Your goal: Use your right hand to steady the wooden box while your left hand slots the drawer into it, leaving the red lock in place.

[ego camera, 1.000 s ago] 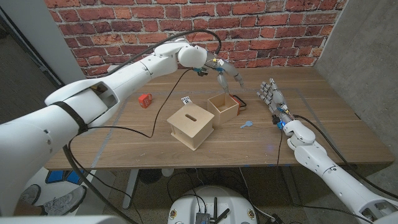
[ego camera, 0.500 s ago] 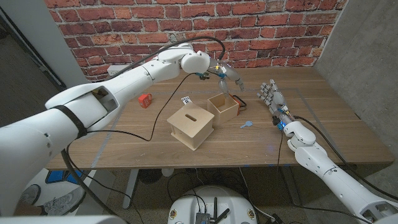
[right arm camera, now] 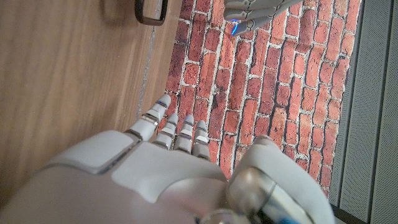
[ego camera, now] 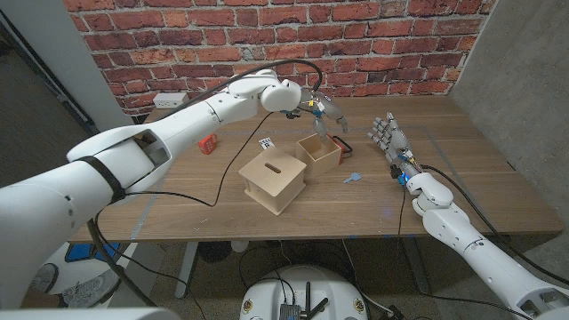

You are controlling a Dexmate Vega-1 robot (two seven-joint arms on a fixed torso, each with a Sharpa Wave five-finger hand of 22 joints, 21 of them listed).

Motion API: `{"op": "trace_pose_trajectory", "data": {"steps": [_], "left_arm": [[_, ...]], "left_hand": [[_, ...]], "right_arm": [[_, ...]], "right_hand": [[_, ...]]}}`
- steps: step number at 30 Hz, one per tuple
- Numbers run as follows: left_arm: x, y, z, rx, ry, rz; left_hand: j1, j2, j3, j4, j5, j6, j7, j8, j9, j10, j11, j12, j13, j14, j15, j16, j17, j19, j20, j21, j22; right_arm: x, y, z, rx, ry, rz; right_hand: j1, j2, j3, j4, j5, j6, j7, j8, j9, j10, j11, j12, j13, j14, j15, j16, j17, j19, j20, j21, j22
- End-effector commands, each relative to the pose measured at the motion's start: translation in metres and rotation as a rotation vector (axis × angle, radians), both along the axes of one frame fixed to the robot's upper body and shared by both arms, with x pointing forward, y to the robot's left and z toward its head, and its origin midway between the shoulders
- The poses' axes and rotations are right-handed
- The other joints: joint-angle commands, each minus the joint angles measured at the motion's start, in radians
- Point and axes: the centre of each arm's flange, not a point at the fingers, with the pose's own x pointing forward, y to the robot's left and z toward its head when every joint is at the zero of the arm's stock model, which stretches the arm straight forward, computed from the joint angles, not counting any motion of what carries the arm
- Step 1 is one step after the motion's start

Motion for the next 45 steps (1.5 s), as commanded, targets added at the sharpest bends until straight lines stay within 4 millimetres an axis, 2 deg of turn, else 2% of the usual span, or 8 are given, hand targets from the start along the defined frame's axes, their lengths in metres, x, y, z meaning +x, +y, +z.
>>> {"op": "trace_pose_trajectory", "data": {"steps": [1,13,21,35,38,41,43,45], "left_arm": [[0.008,0.001,-0.008,-0.022,0.009,0.005],[0.011,0.003,-0.014,-0.031,-0.013,0.004],[0.012,0.001,-0.016,-0.049,-0.002,-0.003],[0.015,0.001,-0.020,-0.067,0.043,0.017],[0.015,0.000,-0.022,-0.052,0.037,0.029],[0.015,-0.001,-0.023,-0.054,0.039,0.034],[0.014,-0.001,-0.023,-0.054,0.040,0.040],[0.014,-0.001,-0.024,-0.056,0.035,0.043]], "left_hand": [[0.018,0.003,-0.009,0.002,-0.001,0.013,0.018,0.004,0.004,0.029,0.013,0.005,0.001,0.028,-0.091,0.002,-0.001,-0.005,-0.095,0.003,0.003],[0.039,0.007,-0.033,0.004,0.000,0.076,0.038,0.012,0.004,0.093,0.021,0.010,0.001,0.076,-0.081,0.004,-0.001,0.015,-0.119,0.008,0.003],[0.052,0.011,-0.058,0.008,0.002,0.134,0.064,0.014,0.005,0.168,0.034,0.016,0.001,0.128,-0.067,0.005,-0.001,0.052,-0.156,0.012,0.002],[0.045,0.015,-0.091,0.015,0.005,0.159,0.097,0.000,0.005,0.204,0.050,0.007,0.002,0.182,-0.063,0.008,0.000,0.091,-0.162,0.014,0.003],[0.038,0.014,-0.099,0.018,0.005,0.149,0.092,-0.009,0.005,0.195,0.048,0.000,0.003,0.176,-0.062,0.002,-0.001,0.099,-0.165,0.013,0.003],[0.027,0.014,-0.113,0.021,0.005,0.151,0.063,-0.016,0.006,0.182,0.064,-0.008,0.003,0.180,-0.054,0.000,0.000,0.105,-0.169,0.010,0.003],[0.017,0.016,-0.124,0.024,0.006,0.143,0.023,-0.026,0.005,0.181,0.074,-0.009,0.003,0.183,-0.041,-0.001,0.000,0.109,-0.170,0.008,0.003],[0.012,0.018,-0.129,0.025,0.007,0.145,0.004,-0.028,0.005,0.183,0.077,-0.009,0.003,0.185,-0.037,-0.001,0.000,0.111,-0.170,0.007,0.003]], "right_arm": [[-0.002,-0.001,-0.003,0.001,0.010,-0.001],[-0.004,-0.001,-0.006,0.006,0.009,-0.003],[-0.006,-0.002,-0.009,0.014,0.011,-0.005],[-0.008,-0.004,-0.012,0.017,0.014,-0.007],[-0.008,-0.004,-0.013,0.018,0.014,-0.006],[-0.008,-0.003,-0.013,0.020,0.013,-0.005],[-0.008,-0.003,-0.013,0.017,0.014,-0.005],[-0.008,-0.003,-0.013,0.018,0.014,-0.005]], "right_hand": [[0.006,0.009,-0.001,0.006,0.007,0.008,-0.001,0.006,0.006,0.008,0.001,0.004,0.006,0.012,0.001,0.007,0.002,0.007,-0.002,0.003,0.006],[0.006,0.009,-0.001,0.006,0.007,0.008,-0.001,0.006,0.006,0.008,0.001,0.004,0.006,0.012,0.001,0.007,0.002,0.007,-0.002,0.003,0.006],[0.006,0.009,-0.001,0.006,0.007,0.008,-0.001,0.006,0.006,0.008,0.001,0.004,0.006,0.012,0.001,0.007,0.002,0.007,-0.002,0.003,0.006],[0.006,0.009,-0.001,0.006,0.007,0.008,-0.001,0.006,0.006,0.008,0.001,0.004,0.006,0.012,0.001,0.007,0.002,0.007,-0.002,0.003,0.006],[0.006,0.009,-0.001,0.006,0.007,0.008,-0.001,0.006,0.006,0.008,0.001,0.004,0.006,0.012,0.001,0.007,0.002,0.007,-0.002,0.003,0.006],[0.006,0.009,-0.001,0.006,0.007,0.008,-0.001,0.006,0.006,0.008,0.001,0.004,0.006,0.012,0.001,0.007,0.002,0.007,-0.002,0.003,0.006],[0.006,0.009,-0.001,0.006,0.007,0.008,-0.001,0.006,0.006,0.008,0.001,0.004,0.006,0.012,0.001,0.007,0.002,0.007,-0.002,0.003,0.006],[0.006,0.009,-0.001,0.006,0.007,0.008,-0.001,0.006,0.006,0.008,0.001,0.004,0.006,0.012,0.001,0.007,0.002,0.007,-0.002,0.003,0.006]]}}
